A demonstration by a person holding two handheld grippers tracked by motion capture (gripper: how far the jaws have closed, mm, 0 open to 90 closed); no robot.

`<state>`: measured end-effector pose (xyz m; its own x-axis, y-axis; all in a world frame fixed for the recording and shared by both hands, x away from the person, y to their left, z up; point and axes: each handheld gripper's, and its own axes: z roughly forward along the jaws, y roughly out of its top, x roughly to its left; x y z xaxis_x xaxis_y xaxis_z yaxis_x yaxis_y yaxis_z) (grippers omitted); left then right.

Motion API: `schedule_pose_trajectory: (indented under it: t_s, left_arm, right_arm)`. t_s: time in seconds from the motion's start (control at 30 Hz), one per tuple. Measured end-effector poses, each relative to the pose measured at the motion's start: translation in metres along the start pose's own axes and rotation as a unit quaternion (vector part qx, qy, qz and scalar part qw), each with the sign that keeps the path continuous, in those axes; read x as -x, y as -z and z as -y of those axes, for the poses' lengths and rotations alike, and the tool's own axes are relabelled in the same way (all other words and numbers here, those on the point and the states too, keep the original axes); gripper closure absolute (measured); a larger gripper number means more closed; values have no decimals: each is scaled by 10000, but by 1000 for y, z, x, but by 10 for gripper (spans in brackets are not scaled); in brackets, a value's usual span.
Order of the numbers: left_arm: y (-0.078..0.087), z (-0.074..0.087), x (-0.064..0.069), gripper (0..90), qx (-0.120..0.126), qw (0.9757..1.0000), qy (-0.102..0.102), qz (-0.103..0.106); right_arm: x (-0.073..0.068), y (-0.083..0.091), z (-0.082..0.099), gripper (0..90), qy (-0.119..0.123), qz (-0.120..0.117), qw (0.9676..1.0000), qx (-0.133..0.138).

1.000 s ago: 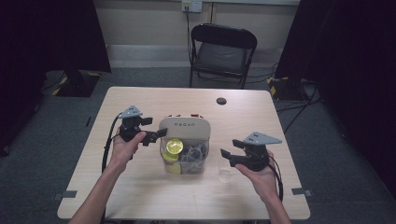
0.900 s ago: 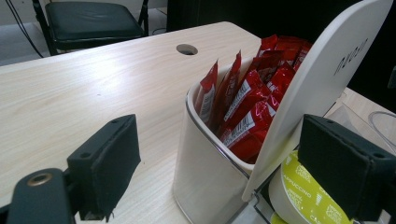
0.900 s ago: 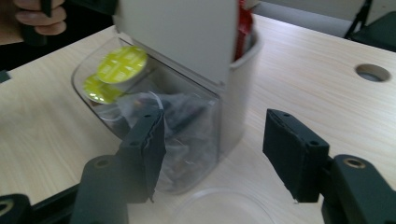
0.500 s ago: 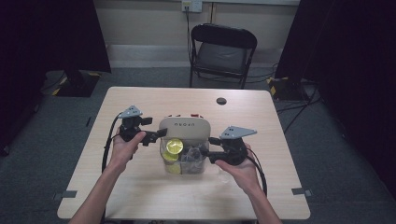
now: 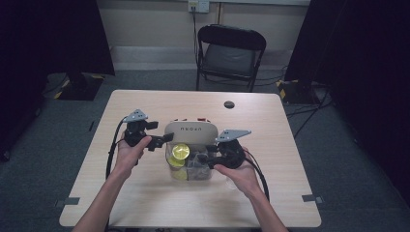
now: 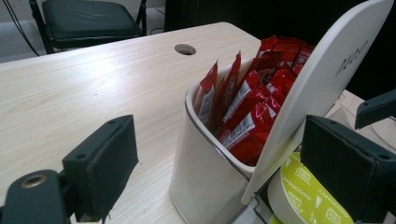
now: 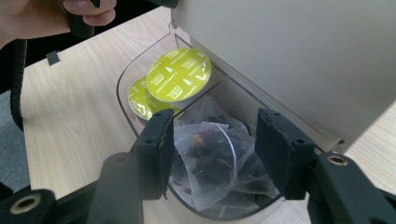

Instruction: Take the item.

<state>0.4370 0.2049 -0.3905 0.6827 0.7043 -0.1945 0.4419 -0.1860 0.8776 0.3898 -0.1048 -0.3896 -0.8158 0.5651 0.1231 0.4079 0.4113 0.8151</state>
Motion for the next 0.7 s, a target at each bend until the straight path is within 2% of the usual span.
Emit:
schedule_pose_trajectory:
  t_s: [0.1,0.13,0.2,0.37,0.47,0.57,0.7]
  left_arm:
    - [0,0,-1,111,-3,10000,0,28]
    - [0,0,-1,111,0,10000,0,36]
    - [0,0,-1,111,0,10000,-1,35]
    - [0,0,-1,110,6,10000,10,48]
    - [0,0,-1,109,5,10000,9,53]
    - [0,0,-1,109,5,10000,13,59]
    - [1,0,0,117,-11,10000,-7,15]
  right_arm:
    - [2,-2,0,504,2,11,10000,-69]
    - [5,-4,0,522,-102,46,9999,-83]
    - [6,-5,1,532,-145,21,9999,-91]
    - [7,-8,1,579,-121,55,9996,-251]
    - [7,-12,3,670,-116,41,9994,-312]
    - [7,-14,3,713,-127,-16,9993,-337]
    - [6,-14,4,862,-89,-90,9994,-312]
